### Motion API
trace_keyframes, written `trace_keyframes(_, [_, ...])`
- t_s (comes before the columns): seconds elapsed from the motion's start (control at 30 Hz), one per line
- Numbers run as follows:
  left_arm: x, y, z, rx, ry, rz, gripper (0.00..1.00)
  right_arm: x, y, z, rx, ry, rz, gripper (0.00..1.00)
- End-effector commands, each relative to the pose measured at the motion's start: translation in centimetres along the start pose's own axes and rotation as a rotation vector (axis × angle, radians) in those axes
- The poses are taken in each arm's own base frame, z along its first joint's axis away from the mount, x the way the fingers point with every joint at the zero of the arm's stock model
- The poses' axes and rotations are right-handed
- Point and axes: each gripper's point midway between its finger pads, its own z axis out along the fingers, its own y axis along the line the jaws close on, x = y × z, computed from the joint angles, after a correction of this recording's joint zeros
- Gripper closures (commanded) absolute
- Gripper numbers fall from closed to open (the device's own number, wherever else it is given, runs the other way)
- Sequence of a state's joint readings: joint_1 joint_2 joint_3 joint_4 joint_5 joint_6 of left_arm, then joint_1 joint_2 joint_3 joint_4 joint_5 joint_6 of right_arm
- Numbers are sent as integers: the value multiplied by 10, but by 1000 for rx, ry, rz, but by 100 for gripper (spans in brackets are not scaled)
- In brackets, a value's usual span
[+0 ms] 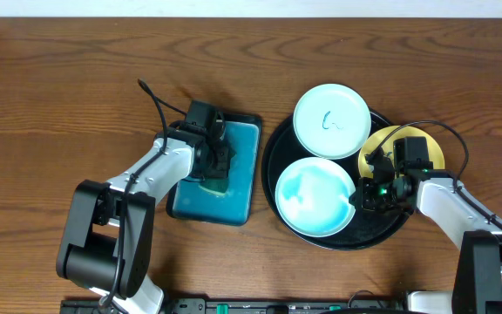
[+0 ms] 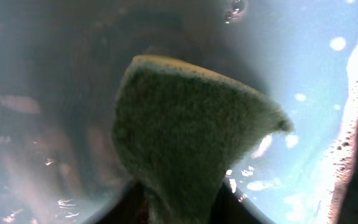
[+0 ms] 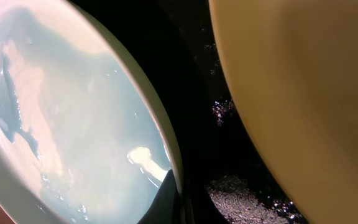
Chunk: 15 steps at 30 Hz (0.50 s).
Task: Clean dirty plates on tray and stack at the side
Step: 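Return the sponge to the blue tray water with the left gripper, then lift and tilt the white plate upright with the right gripper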
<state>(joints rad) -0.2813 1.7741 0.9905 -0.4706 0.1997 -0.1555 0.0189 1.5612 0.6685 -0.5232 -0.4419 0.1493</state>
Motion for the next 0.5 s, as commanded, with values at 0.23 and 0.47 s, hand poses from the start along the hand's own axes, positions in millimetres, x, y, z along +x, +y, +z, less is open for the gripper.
trace_keyframes(0.23, [-18, -8, -38, 23, -114, 25, 93, 18, -14, 11, 57, 57, 13, 99])
trace_keyframes(0.47, [-14, -8, -41, 22, -105, 24, 50, 13, -20, -5, 128, 8, -8, 99])
